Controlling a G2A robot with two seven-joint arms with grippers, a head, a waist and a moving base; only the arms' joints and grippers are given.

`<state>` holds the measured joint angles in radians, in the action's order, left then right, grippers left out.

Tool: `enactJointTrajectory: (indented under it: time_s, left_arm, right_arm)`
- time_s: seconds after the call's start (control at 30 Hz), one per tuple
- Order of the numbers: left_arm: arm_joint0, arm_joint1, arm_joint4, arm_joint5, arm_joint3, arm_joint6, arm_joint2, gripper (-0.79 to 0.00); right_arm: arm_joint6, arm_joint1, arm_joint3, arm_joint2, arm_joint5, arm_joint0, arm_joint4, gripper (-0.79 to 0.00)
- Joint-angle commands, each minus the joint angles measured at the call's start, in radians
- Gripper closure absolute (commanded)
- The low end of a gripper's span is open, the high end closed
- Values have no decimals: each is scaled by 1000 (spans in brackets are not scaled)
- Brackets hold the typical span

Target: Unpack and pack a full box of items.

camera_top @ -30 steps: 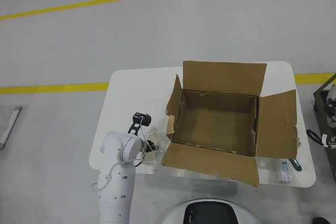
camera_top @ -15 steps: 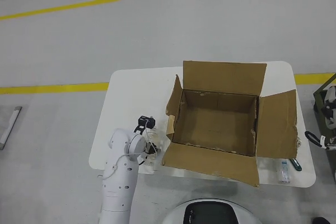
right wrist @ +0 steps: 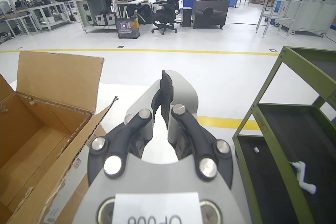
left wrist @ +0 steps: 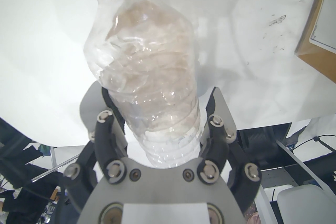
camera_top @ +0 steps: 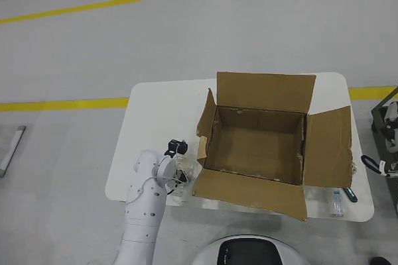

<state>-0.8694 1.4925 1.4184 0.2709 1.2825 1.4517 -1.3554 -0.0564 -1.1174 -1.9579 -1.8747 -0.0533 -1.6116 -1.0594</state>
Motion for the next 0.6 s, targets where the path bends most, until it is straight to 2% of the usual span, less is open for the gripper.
enactJointTrajectory:
  time_s: [0.0,0.03,0.23,0.3,0.33,0.37,0.57]
  left_arm:
    - [5,-1,-3,-16,-7,-5,0,-145]
    - [6,-2,-5,-26,-8,-10,2,0]
    - [3,-9,-9,-42,25,-13,-8,0]
    - [-3,-14,-17,-43,55,-7,-24,0]
    - [-6,-17,-14,-45,75,-5,-33,0]
    - [-11,-20,-3,-47,94,-4,-39,0]
    - [-45,-33,-65,-42,232,26,-89,0]
  right_arm:
    - [-3,-1,1,0,-3,1,-9,0]
    - [-3,-1,2,-1,-8,1,-14,0]
    - [39,-1,13,-16,-53,15,36,0]
    - [92,1,16,-33,-90,25,81,-305]
    - [120,3,16,-45,-106,32,98,-391]
    - [142,5,14,-54,-124,38,105,-785]
    - [236,12,20,-78,-228,51,180,-785]
